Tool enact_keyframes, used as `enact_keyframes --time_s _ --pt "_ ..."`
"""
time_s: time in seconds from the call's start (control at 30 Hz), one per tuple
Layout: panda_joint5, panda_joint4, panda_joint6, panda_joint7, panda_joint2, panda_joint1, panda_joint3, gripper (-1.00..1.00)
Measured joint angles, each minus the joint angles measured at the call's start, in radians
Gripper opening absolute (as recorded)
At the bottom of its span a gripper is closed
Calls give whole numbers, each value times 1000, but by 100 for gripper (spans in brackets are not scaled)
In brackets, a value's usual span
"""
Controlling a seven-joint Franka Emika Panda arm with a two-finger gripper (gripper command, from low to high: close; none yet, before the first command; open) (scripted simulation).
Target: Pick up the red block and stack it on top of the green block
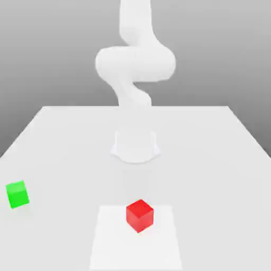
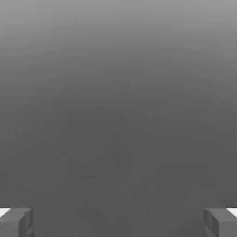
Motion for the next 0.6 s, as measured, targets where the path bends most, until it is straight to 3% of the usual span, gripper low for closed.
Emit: enact_keyframes --time_s 0.4,0.6 --pt "76 -298 271 -416 432 176 -152 0" --pt "-13 -459 440 -557 675 195 -163 0"
